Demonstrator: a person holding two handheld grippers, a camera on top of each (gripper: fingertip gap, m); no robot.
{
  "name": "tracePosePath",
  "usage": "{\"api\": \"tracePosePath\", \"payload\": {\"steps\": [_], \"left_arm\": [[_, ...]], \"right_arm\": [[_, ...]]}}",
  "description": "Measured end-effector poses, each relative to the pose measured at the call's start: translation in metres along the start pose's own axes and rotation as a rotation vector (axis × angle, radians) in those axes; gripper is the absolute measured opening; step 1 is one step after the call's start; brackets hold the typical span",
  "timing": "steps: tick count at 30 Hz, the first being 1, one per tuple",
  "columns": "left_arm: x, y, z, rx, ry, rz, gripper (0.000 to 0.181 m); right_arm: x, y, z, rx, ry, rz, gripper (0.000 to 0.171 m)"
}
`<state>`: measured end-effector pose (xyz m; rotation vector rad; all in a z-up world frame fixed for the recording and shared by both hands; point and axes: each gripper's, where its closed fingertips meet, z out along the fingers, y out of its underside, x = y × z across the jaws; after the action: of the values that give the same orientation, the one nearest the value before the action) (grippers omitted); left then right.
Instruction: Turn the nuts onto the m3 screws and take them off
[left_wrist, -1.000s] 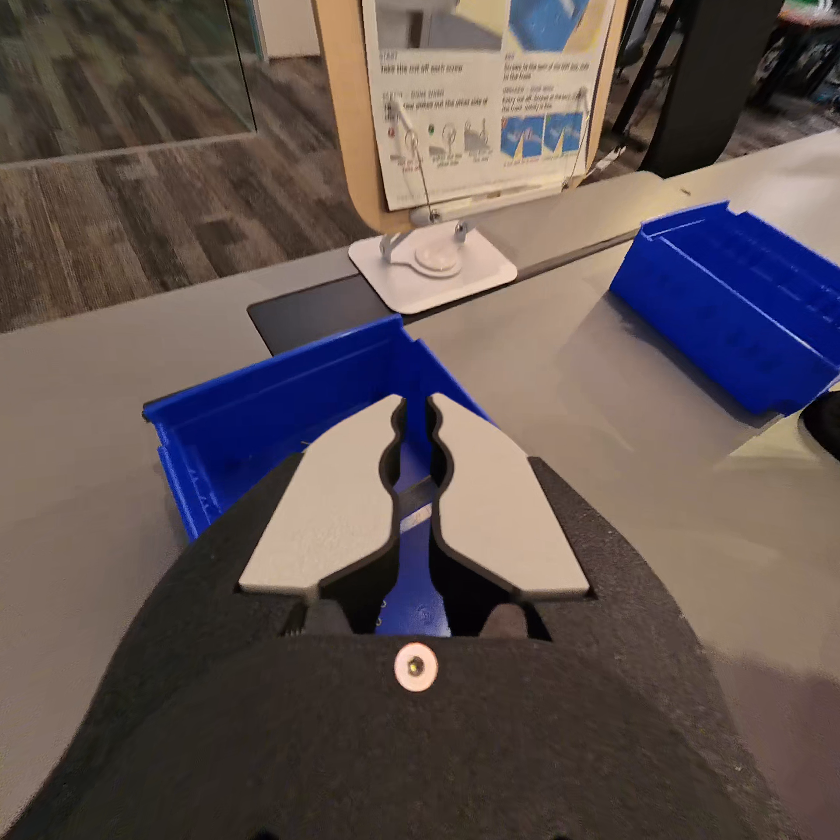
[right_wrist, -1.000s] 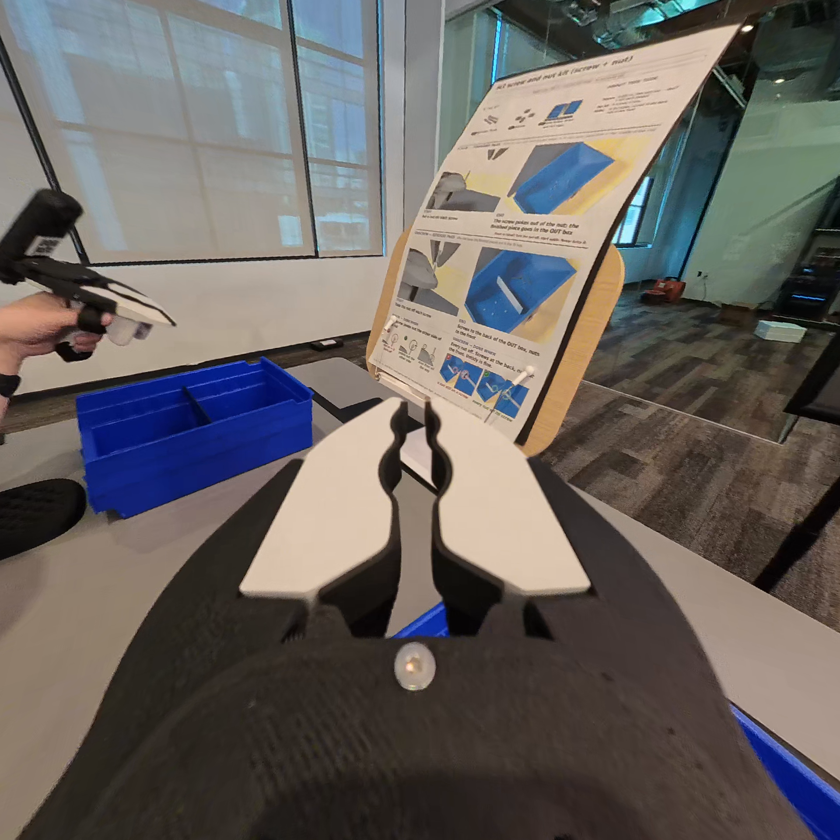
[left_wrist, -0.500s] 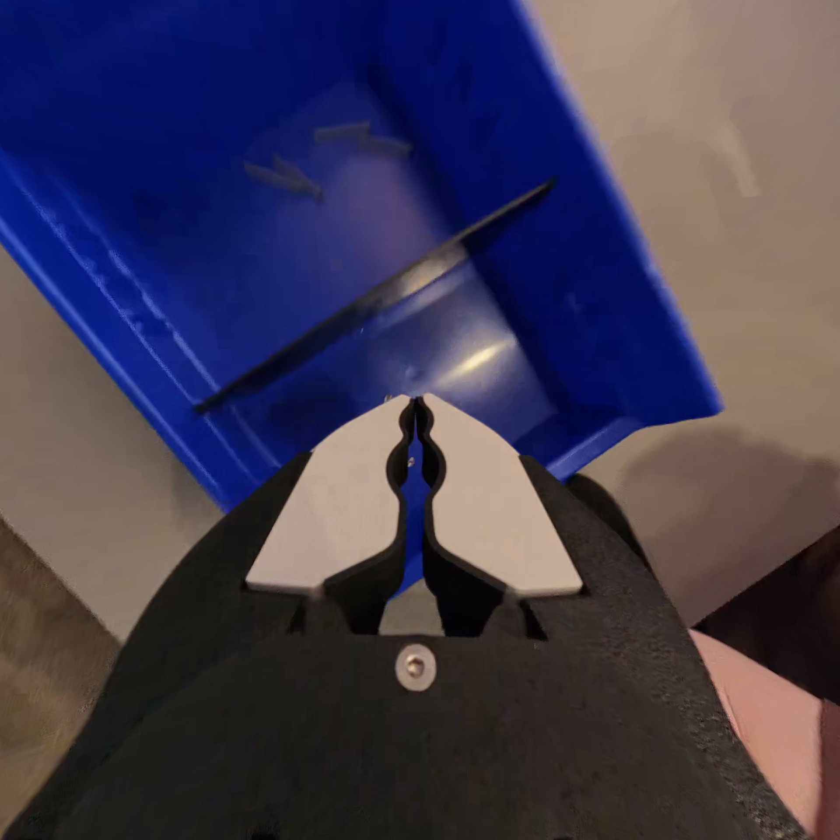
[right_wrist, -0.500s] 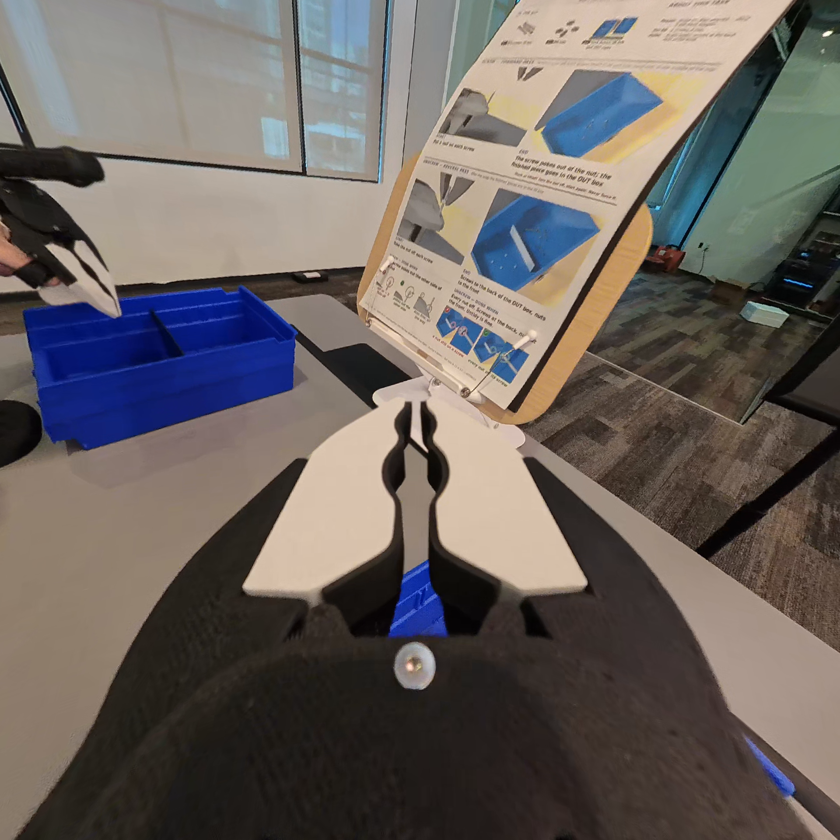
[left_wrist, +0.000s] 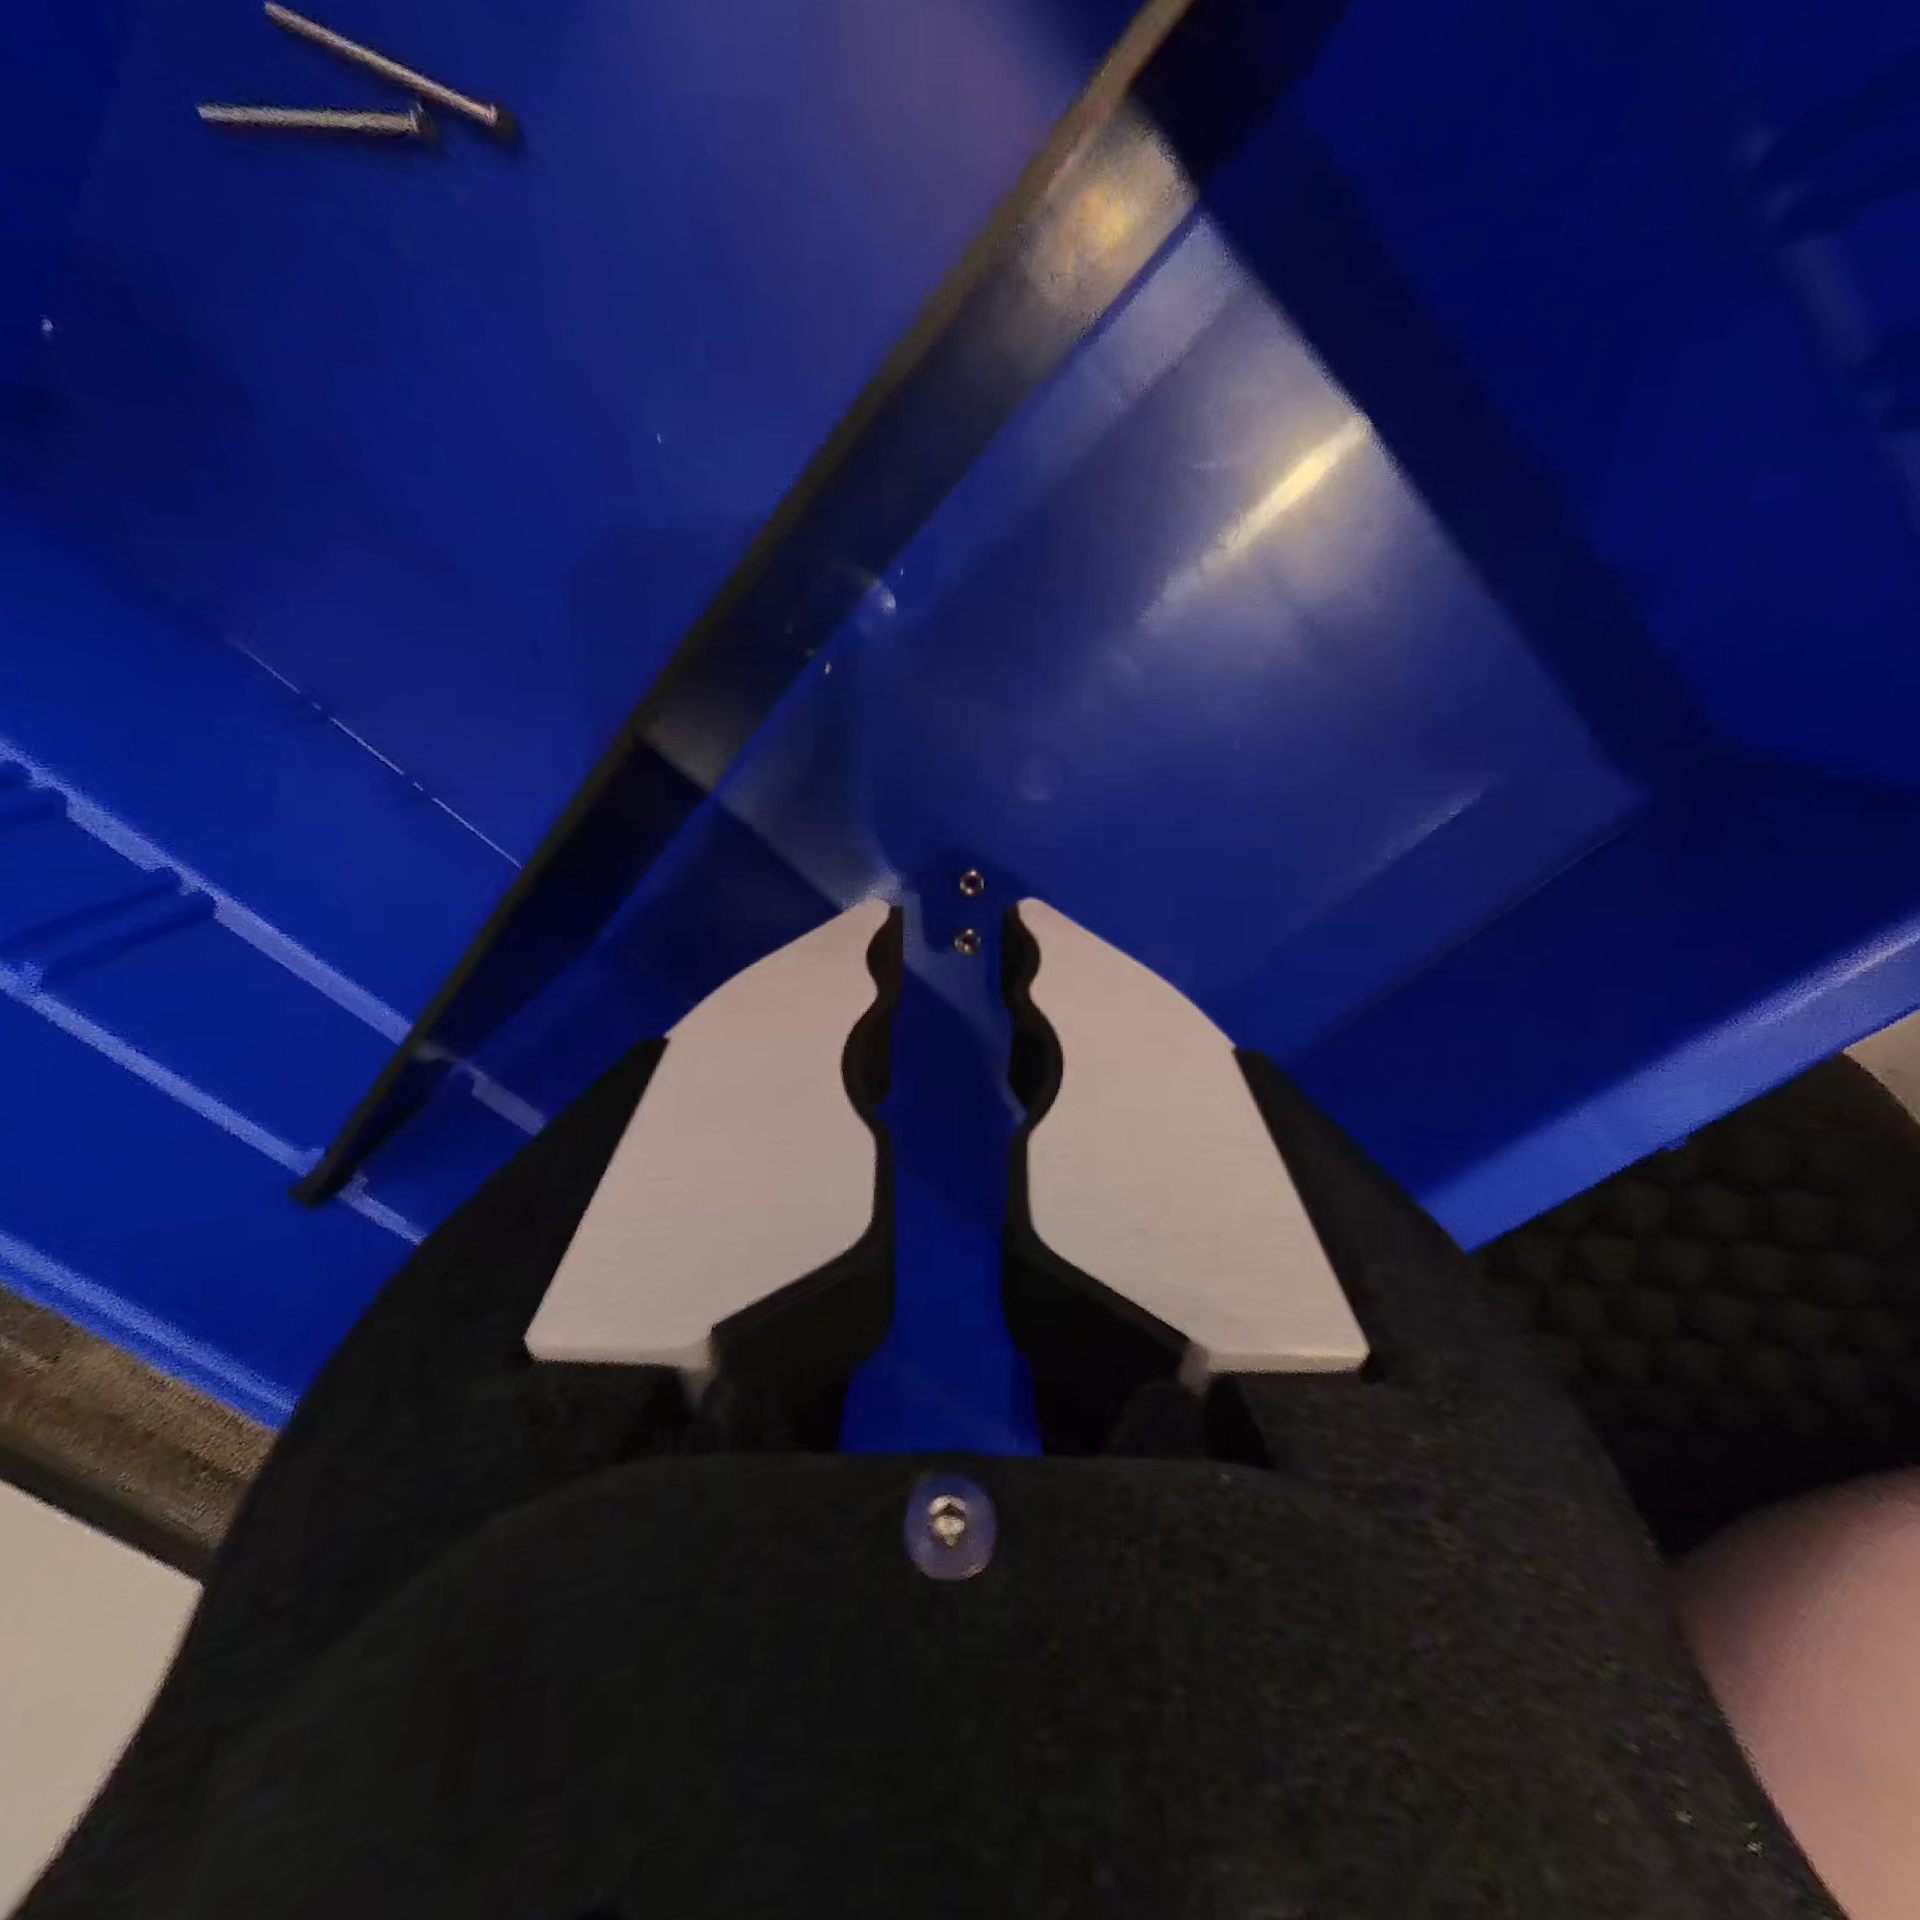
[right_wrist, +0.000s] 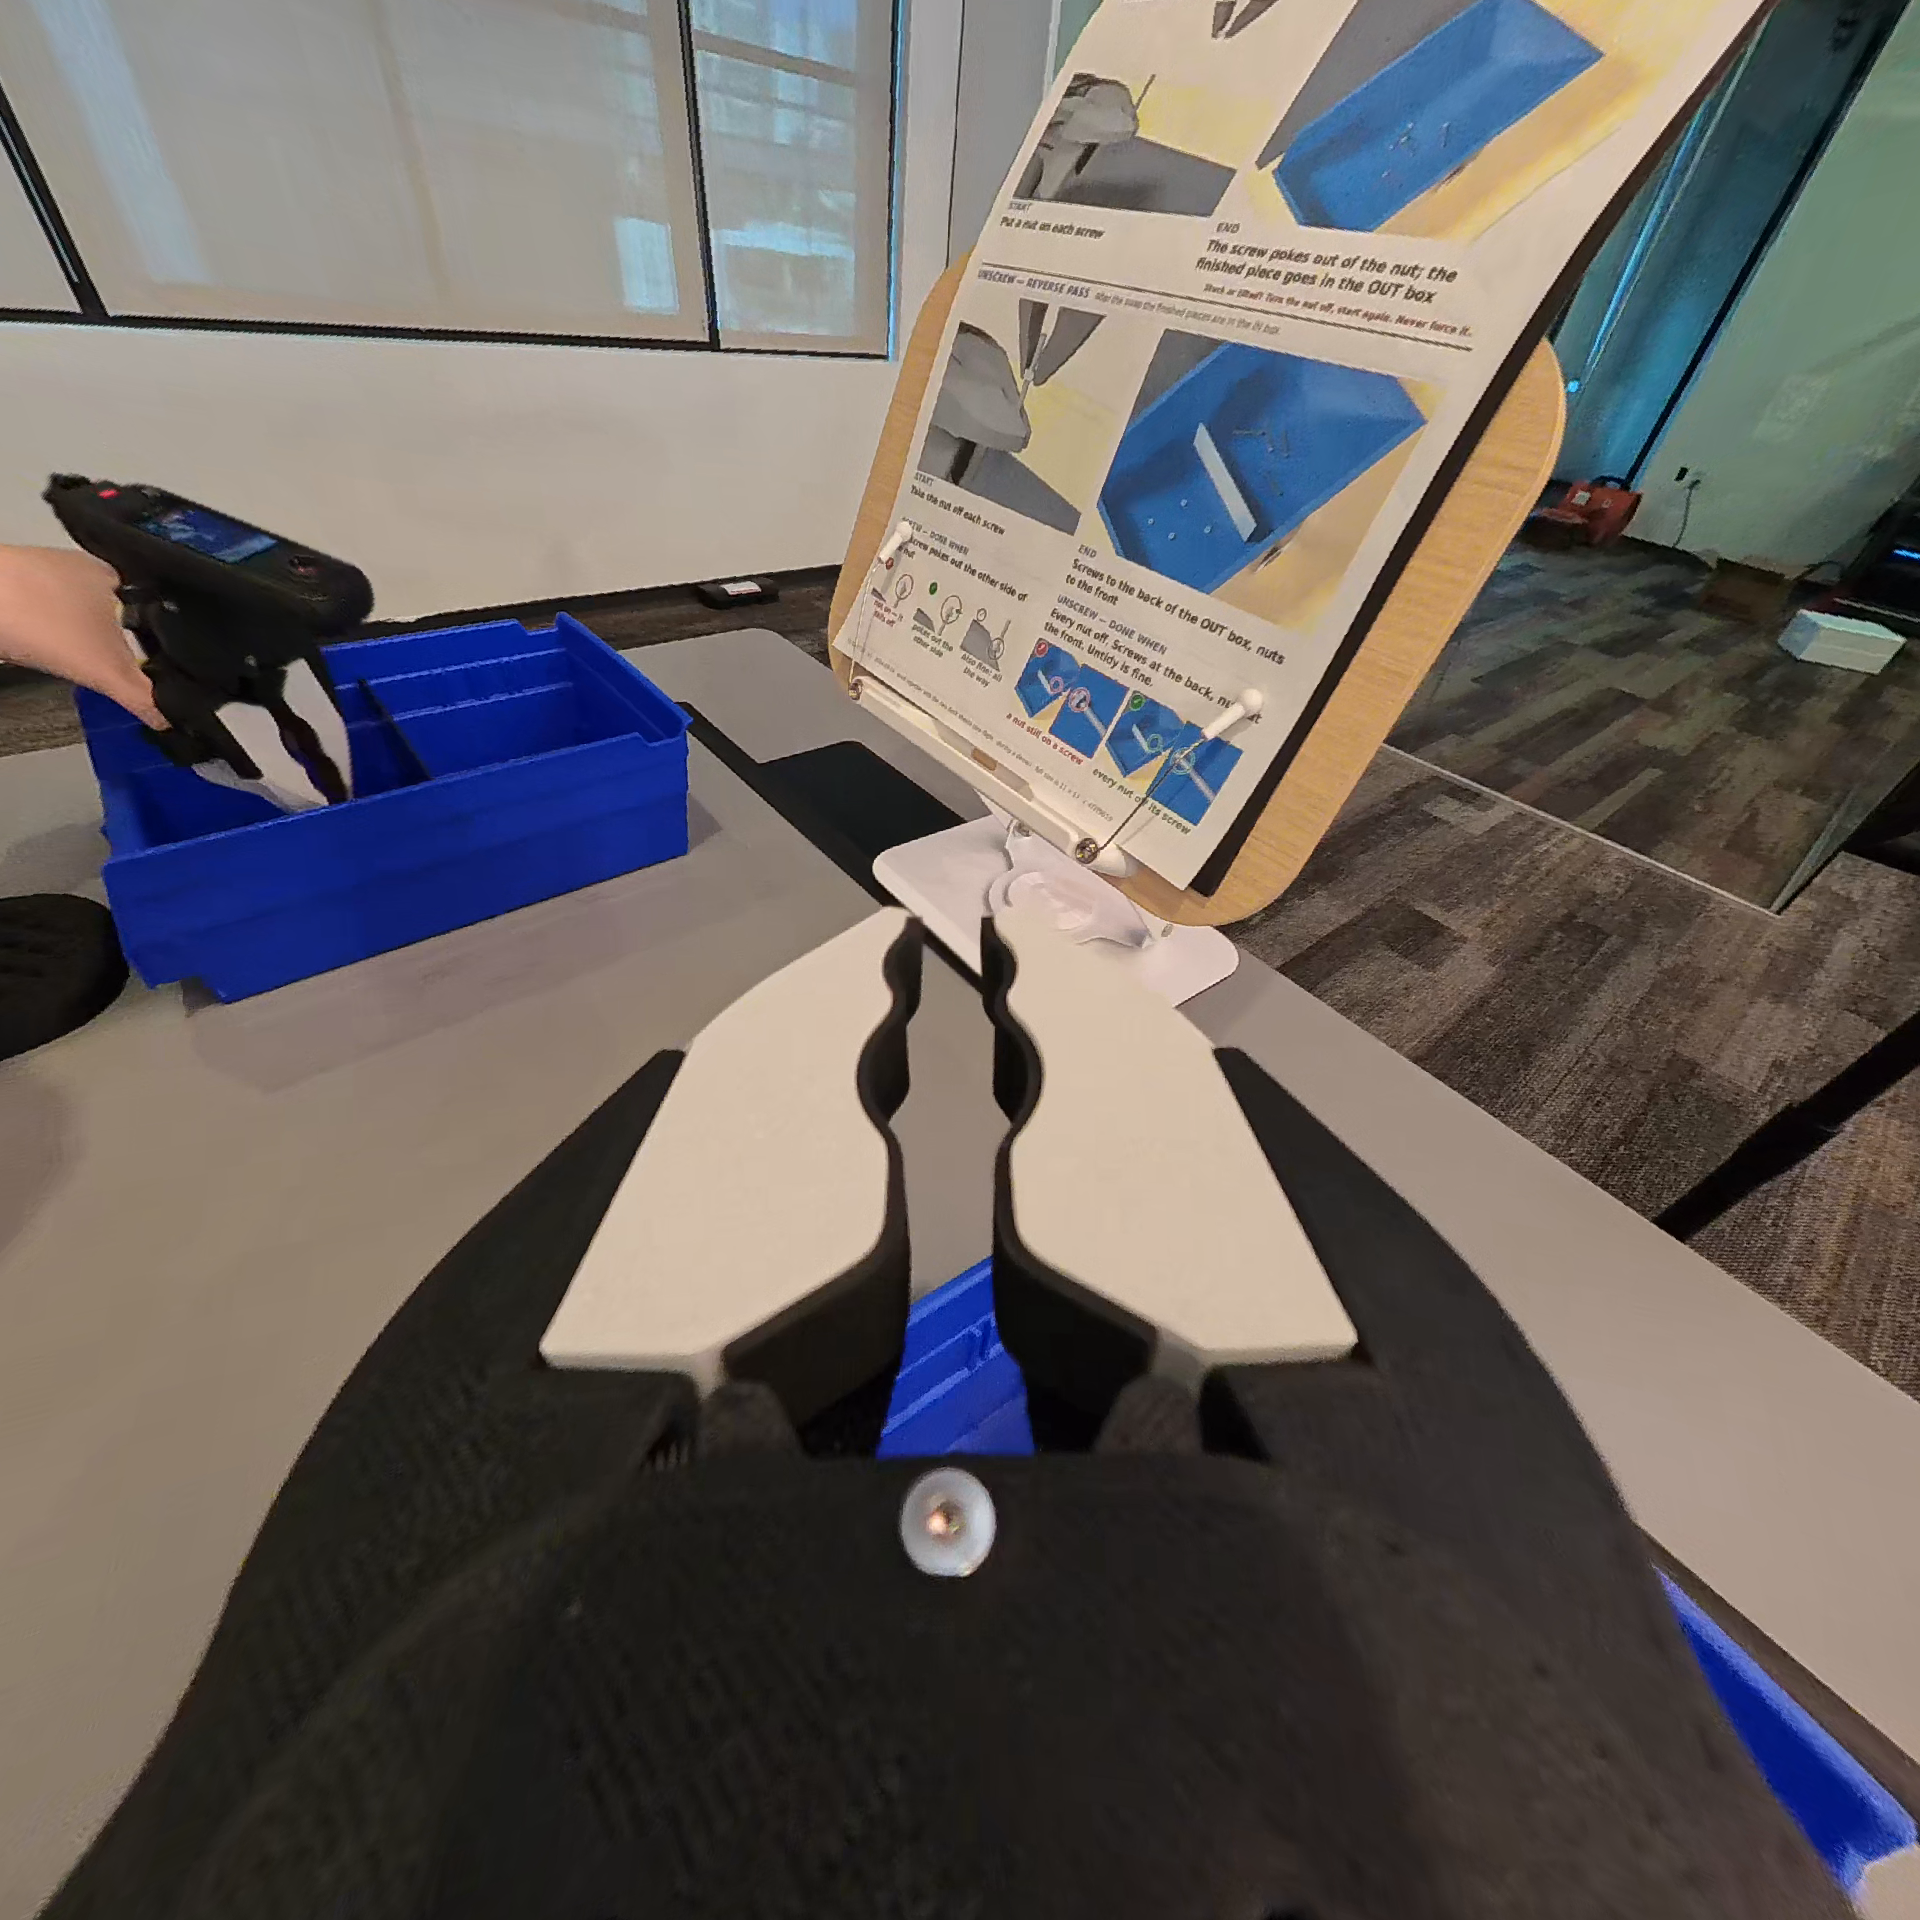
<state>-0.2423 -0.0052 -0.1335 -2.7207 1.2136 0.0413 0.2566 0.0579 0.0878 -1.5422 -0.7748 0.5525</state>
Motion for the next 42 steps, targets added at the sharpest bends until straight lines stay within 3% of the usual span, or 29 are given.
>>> {"api": "tracePosePath", "payload": {"steps": [20,42], "left_arm": [[0.004,0.007,0.022,-0.115,0.037,0.029,0.015],[0.007,0.010,0.020,-0.150,0.035,0.030,0.006]], "right_arm": [[-0.006,0.007,0.007,-0.056,-0.016,-0.033,0.013],[-0.012,0.014,0.013,-0.119,-0.021,-0.083,0.016]]}}
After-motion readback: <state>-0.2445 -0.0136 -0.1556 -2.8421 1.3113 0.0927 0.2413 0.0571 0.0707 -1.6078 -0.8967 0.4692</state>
